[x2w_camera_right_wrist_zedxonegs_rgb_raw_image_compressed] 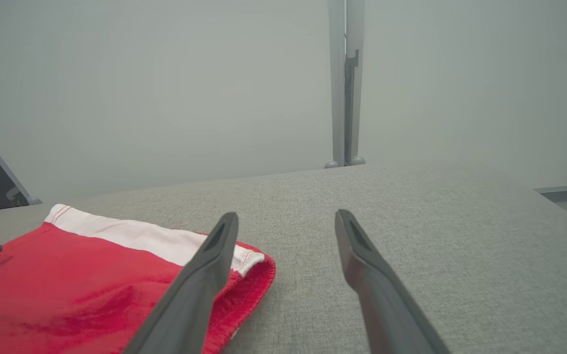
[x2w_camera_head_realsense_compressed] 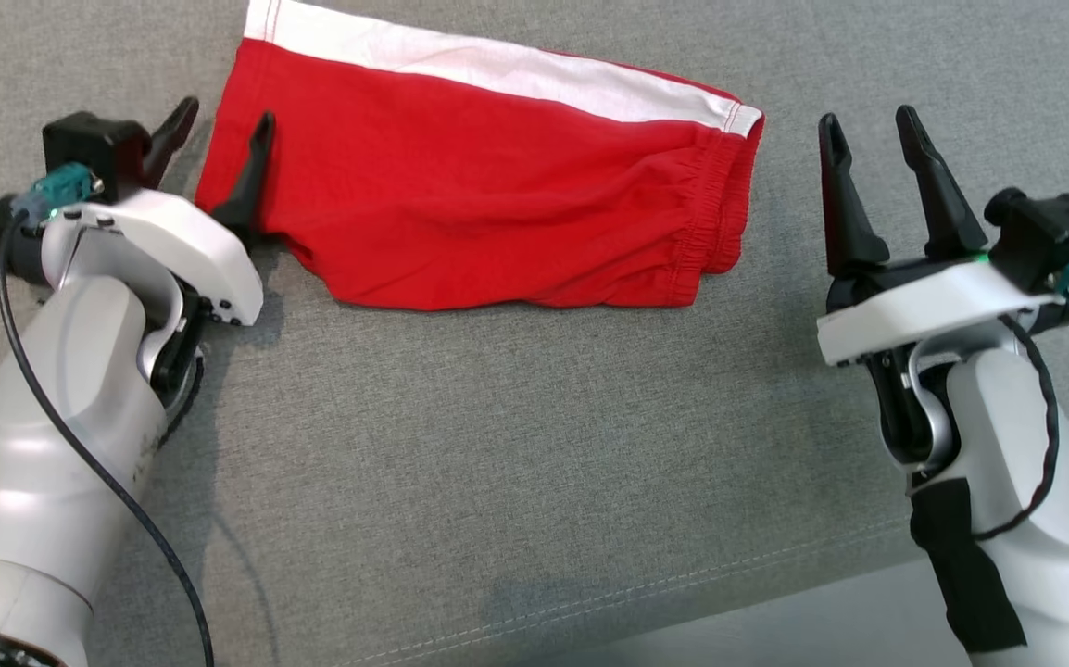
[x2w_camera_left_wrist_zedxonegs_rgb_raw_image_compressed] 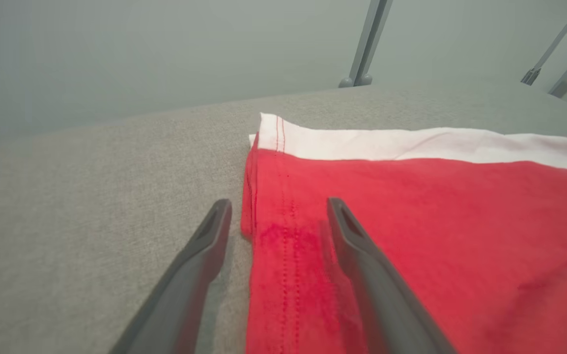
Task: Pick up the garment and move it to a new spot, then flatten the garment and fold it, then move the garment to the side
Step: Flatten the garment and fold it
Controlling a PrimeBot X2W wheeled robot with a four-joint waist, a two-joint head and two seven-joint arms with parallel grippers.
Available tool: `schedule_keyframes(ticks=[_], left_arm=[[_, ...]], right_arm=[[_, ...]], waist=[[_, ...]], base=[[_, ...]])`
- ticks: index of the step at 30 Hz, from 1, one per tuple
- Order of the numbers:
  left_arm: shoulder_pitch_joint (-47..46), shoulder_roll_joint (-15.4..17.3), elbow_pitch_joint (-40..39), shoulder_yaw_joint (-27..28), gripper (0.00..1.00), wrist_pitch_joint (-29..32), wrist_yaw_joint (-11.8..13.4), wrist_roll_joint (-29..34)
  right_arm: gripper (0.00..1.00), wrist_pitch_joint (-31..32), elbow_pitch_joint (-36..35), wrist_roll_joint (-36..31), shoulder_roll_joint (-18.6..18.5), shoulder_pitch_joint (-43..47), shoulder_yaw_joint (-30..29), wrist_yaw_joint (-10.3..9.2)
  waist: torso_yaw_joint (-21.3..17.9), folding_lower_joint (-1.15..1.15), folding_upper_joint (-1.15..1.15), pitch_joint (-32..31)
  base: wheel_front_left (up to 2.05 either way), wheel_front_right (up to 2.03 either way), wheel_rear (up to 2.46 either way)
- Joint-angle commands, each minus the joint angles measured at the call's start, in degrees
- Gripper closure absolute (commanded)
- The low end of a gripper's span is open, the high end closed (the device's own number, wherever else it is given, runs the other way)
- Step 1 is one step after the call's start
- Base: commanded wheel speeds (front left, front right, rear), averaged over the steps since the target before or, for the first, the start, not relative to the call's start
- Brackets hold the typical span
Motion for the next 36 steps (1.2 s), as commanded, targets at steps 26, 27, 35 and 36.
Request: schedule_keyframes(ticks=[26, 27, 35, 36], left_arm=[[5.0, -1.5, 5.22, -0.36, 1.0, 1.01, -0.23, -9.97], [5.7, -1.96, 5.44, -0.19, 1.0, 0.79, -0.23, -10.3], [10.33, -5.88, 7.13, -0.1, 1.0, -0.05, -0.22, -10.99], [10.74, -6.16, 7.47, -0.28, 1.0, -0.1, -0.15, -10.75]], right_arm=[[0.0, -0.66, -7.05, -2.48, 0.38, 8.06, -4.89, 0.18], [0.0, -0.66, -6.6, -2.59, 0.38, 8.09, -4.98, 0.18], [0.0, -0.66, -3.23, -3.99, 0.38, 8.53, -5.64, 0.18], [0.0, -0.66, -2.78, -4.04, 0.38, 8.59, -5.59, 0.18]], waist=[[2.2, 0.0, 0.0, -5.96], [2.95, 0.0, 0.0, -6.58], [7.86, 0.0, 0.0, -10.62], [8.29, 0.0, 0.0, -10.98]], base=[[0.0, 0.0, 0.0], [0.0, 0.0, 0.0], [0.0, 0.0, 0.0], [0.0, 0.0, 0.0]])
